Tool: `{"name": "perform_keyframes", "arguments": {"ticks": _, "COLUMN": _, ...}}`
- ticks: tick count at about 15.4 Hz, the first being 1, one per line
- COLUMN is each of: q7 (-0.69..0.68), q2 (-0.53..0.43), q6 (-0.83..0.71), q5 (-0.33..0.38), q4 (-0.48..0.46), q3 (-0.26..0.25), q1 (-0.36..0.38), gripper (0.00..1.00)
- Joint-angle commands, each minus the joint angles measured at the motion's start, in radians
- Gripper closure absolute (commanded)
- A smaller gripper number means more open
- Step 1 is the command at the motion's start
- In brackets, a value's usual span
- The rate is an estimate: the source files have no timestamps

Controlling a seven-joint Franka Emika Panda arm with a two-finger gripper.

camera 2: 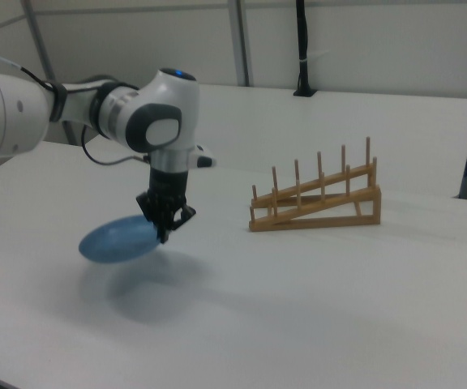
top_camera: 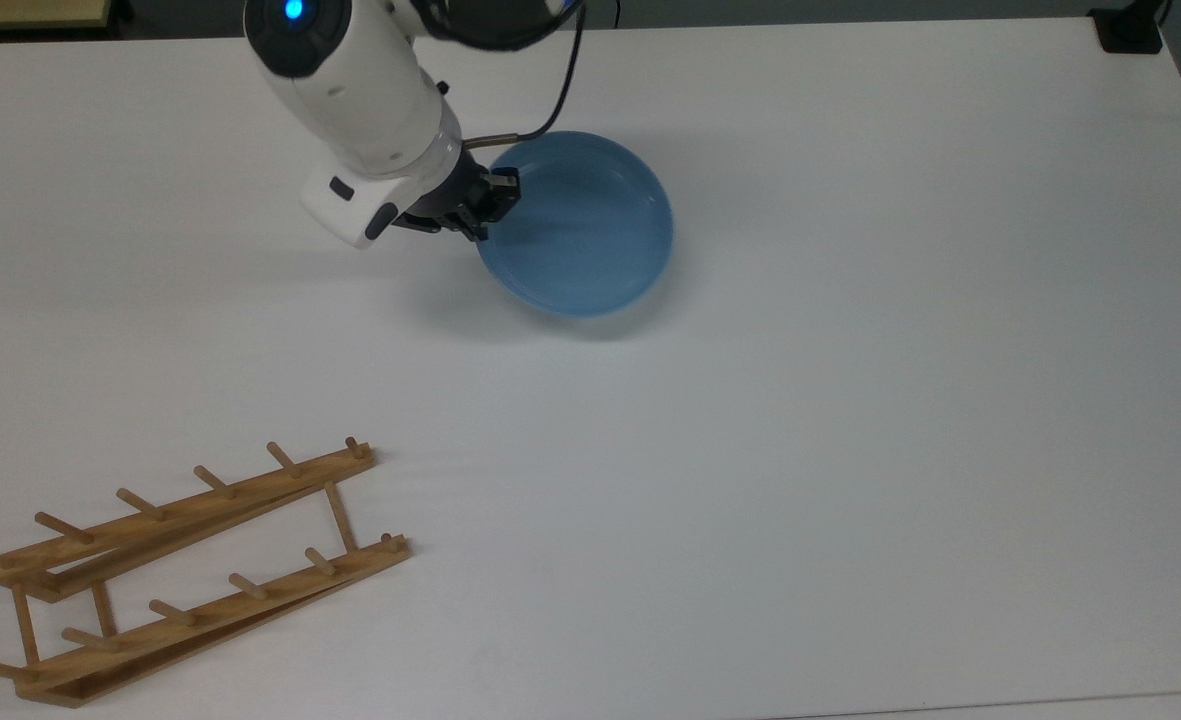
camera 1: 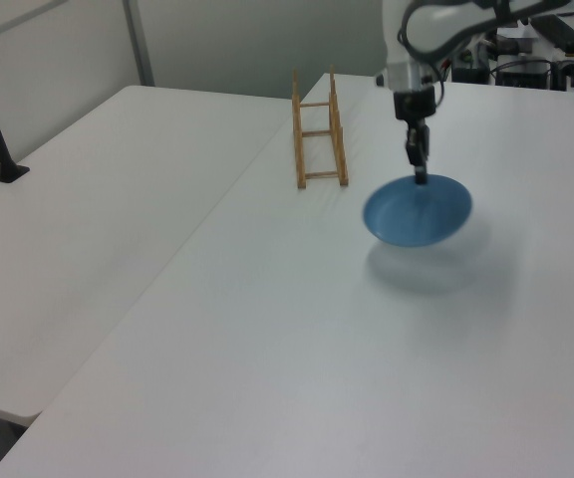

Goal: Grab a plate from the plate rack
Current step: 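Carry the plate away from the rack and lower it flat onto the table, then open the gripper, release the plate rim, and raise the gripper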

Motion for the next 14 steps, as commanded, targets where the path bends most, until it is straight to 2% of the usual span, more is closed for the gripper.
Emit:
{"name": "perform_keyframes", "arguments": {"ticks": 1, "q7": -0.122, "q2": 0.012, "q6": -0.002, "q5": -0.052, "q4": -0.044, "q3": -0.016, "q1": -0.009, "gripper": 1.00}}
{"name": "perform_keyframes", "arguments": {"ticks": 4, "q7": -0.154, "q2": 0.051, "q6": 0.044, "q5": -0.092, "q4": -0.048, "q3": -0.018, "q1": -0.020, "gripper": 1.00}}
{"name": "perform_keyframes", "arguments": {"ticks": 6, "q7": -0.165, "q2": 0.062, "q6": 0.101, "q5": -0.112, "q4": -0.068, "q3": -0.018, "q1": -0.032, "gripper": 0.93}}
{"name": "perform_keyframes", "arguments": {"ticks": 8, "q7": -0.188, "q2": 0.074, "q6": 0.129, "q5": -0.118, "q4": -0.076, "q3": -0.018, "q1": -0.038, "gripper": 0.75}}
{"name": "perform_keyframes", "arguments": {"ticks": 10, "q7": -0.189, "q2": 0.077, "q6": 0.129, "q5": -0.123, "q4": -0.076, "q3": -0.018, "q1": -0.038, "gripper": 0.64}}
{"name": "perform_keyframes", "arguments": {"ticks": 13, "q7": -0.185, "q2": 0.071, "q6": 0.118, "q5": -0.135, "q4": -0.075, "q3": -0.018, "q1": -0.040, "gripper": 0.30}}
{"name": "perform_keyframes", "arguments": {"ticks": 14, "q7": -0.176, "q2": 0.063, "q6": 0.114, "q5": -0.135, "q4": -0.073, "q3": -0.018, "q1": -0.040, "gripper": 0.14}}
